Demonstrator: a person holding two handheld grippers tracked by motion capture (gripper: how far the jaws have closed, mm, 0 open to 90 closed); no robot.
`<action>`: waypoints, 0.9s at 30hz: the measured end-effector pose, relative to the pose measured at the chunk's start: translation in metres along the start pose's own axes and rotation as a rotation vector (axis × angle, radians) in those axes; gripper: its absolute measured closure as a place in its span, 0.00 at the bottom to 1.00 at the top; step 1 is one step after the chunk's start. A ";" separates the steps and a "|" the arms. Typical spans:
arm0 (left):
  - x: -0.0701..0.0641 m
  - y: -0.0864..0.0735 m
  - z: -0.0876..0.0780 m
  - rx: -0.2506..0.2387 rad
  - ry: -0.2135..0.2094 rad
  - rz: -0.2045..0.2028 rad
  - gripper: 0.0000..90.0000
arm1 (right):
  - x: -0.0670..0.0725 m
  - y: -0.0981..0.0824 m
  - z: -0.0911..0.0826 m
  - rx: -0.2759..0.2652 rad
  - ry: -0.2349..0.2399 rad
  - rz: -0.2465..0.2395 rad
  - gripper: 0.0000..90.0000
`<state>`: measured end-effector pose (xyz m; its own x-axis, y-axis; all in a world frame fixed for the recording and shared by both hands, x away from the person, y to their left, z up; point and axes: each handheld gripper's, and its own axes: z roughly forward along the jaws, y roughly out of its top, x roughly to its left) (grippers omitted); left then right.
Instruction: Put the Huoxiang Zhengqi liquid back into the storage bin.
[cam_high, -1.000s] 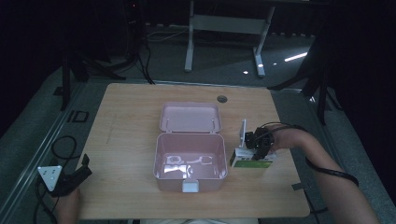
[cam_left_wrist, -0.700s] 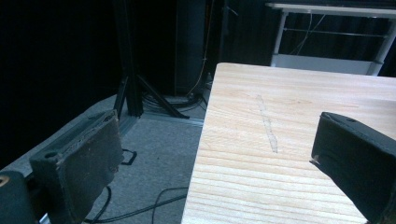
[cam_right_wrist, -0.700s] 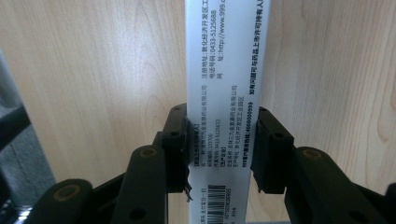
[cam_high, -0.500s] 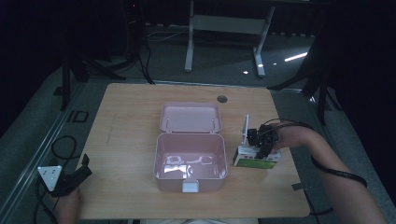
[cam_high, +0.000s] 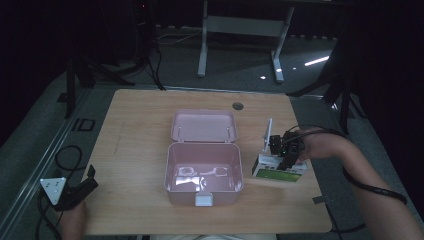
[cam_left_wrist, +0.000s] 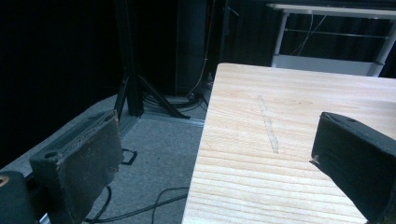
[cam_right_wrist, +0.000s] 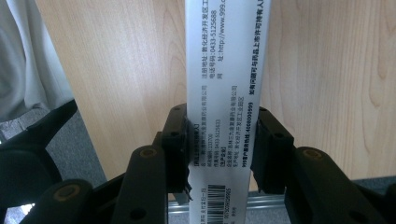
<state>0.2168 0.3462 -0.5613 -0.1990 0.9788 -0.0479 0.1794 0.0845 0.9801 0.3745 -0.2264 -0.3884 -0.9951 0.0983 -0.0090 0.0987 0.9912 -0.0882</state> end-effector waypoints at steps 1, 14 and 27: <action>0.000 0.000 0.000 0.000 0.000 -0.001 0.02 | 0.001 0.000 -0.002 0.002 -0.004 0.002 0.69; 0.001 0.000 0.000 0.001 -0.001 -0.004 0.02 | 0.008 0.000 -0.038 0.004 -0.019 0.000 0.69; 0.001 0.000 -0.001 -0.003 -0.002 -0.009 0.02 | 0.013 0.002 -0.083 0.001 -0.039 0.011 0.69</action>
<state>0.2162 0.3468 -0.5611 -0.1983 0.9785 -0.0567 0.1749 0.0923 0.9803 0.3614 -0.2158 -0.3061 -0.9932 0.1055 -0.0488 0.1095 0.9900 -0.0890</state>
